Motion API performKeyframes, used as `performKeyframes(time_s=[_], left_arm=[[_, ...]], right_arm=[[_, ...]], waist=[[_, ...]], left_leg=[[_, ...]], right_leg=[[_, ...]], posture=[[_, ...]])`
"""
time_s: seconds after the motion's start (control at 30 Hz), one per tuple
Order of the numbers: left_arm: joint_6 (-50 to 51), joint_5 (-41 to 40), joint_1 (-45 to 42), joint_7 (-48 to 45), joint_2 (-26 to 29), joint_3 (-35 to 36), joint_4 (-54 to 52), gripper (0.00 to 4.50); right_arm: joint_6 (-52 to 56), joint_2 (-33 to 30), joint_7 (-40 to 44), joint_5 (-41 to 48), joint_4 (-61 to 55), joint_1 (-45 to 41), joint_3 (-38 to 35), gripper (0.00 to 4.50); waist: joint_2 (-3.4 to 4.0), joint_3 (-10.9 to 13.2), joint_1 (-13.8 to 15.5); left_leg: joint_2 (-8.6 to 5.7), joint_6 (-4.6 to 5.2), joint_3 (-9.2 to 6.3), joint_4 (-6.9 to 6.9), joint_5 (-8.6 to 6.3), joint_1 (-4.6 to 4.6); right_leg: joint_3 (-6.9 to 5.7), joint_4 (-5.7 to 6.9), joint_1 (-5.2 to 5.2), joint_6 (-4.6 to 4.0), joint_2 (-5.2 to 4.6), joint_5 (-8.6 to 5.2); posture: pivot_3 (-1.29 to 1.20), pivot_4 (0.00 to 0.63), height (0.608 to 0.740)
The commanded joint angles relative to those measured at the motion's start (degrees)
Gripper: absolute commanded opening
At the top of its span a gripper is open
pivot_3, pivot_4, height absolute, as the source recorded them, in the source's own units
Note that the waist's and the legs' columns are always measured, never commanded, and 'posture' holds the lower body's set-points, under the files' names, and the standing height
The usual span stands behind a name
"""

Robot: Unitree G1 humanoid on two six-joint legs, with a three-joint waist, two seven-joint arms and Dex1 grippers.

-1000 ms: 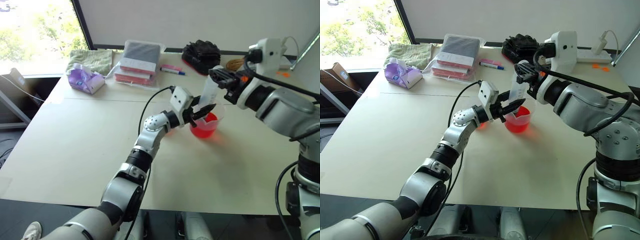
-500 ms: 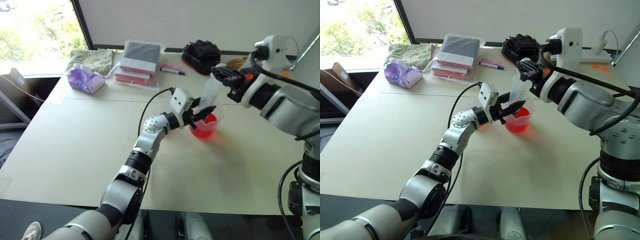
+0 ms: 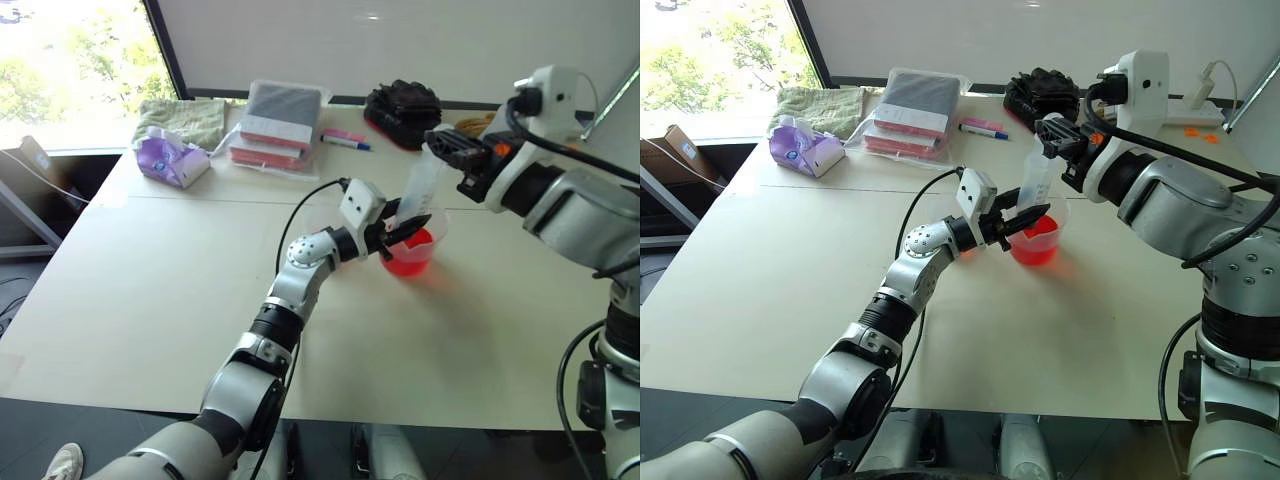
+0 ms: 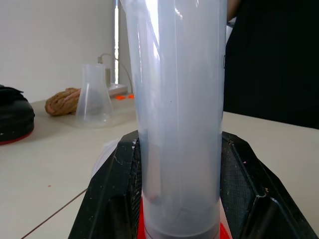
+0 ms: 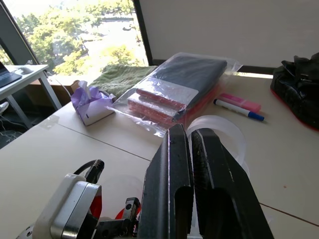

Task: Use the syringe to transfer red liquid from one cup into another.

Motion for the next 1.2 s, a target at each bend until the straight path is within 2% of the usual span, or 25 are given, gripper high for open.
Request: performKeyframes(time_s=[0.03, 0.43, 0.47, 0.5, 0.63, 0.73, 0.97, 1.2], left_arm=[[0.2, 1.4, 0.6, -3.5, -2.5, -5.3, -0.5, 1.58], [-1.9, 1.0, -1.0, -2.3, -3.0, -4.0, 0.4, 1.58], [-2.4, 0.9, -1.2, -2.2, -3.0, -3.8, 0.5, 1.58], [-2.7, 0.6, -1.6, -2.1, -3.1, -3.5, 0.7, 1.58], [-3.1, 0.0, -2.6, -2.0, -3.1, -3.2, 1.3, 1.58], [-3.3, -0.3, -3.1, -1.7, -3.2, -3.0, 1.7, 1.58], [-3.6, -0.8, -3.2, -1.5, -3.3, -3.1, 1.9, 1.58], [-3.7, -1.3, -3.1, -1.1, -3.1, -3.6, 1.8, 1.58]], right_arm=[[-4.1, -1.1, 0.2, -0.7, -0.7, -4.3, -5.7, 0.03], [-3.9, -1.3, 1.3, 0.0, -1.2, -3.3, -5.8, 0.03], [-3.8, -1.3, 1.4, 0.1, -1.2, -3.2, -5.7, 0.69], [-3.7, -1.4, 1.5, 0.3, -1.3, -3.2, -5.7, 1.02], [-3.4, -1.5, 1.7, 0.6, -1.3, -3.1, -5.8, 2.91], [-2.8, -1.8, 1.9, 1.2, -1.4, -3.0, -5.6, 4.48], [-0.8, -5.8, 3.7, 5.7, -1.7, -0.9, -6.8, 4.48], [0.3, -12.7, 6.3, 13.2, -1.9, 2.0, -9.6, 4.48]], waist=[[0.00, 0.0, 0.0], [0.00, 0.0, 0.0], [0.00, 0.0, 0.0], [0.00, 0.0, 0.0], [0.00, 0.0, 0.0], [-0.01, 0.0, 0.0], [-0.01, 0.0, 0.1], [-0.02, 0.0, 0.1]], left_leg=[[0.00, 0.00, 0.00, 0.00, 0.00, 0.00], [0.00, 0.01, -0.01, 0.00, 0.00, 0.00], [0.00, 0.01, 0.00, 0.00, 0.00, 0.00], [0.00, 0.01, 0.00, 0.00, 0.00, -0.01], [0.00, 0.02, -0.01, -0.01, -0.01, -0.02], [0.00, 0.02, -0.01, -0.02, -0.01, -0.01], [0.00, 0.03, -0.01, -0.02, -0.02, -0.03], [0.00, 0.05, -0.02, -0.02, -0.03, -0.04]], right_leg=[[0.00, 0.00, 0.00, 0.00, 0.00, 0.00], [0.00, -0.01, 0.00, 0.00, -0.01, 0.00], [0.00, -0.01, 0.00, 0.00, -0.01, 0.00], [0.00, -0.01, 0.00, 0.00, -0.01, 0.00], [0.00, -0.04, 0.00, 0.00, -0.01, 0.00], [0.00, -0.04, 0.00, 0.00, -0.01, 0.00], [0.00, -0.07, 0.00, 0.00, -0.02, 0.00], [0.00, -0.10, 0.00, 0.00, -0.04, 0.00]], posture=[[0.00, 0.150, 0.740], [0.00, 0.150, 0.740], [0.00, 0.150, 0.740], [0.00, 0.150, 0.740], [0.00, 0.150, 0.740], [0.00, 0.150, 0.740], [0.00, 0.150, 0.740], [0.00, 0.150, 0.740]])
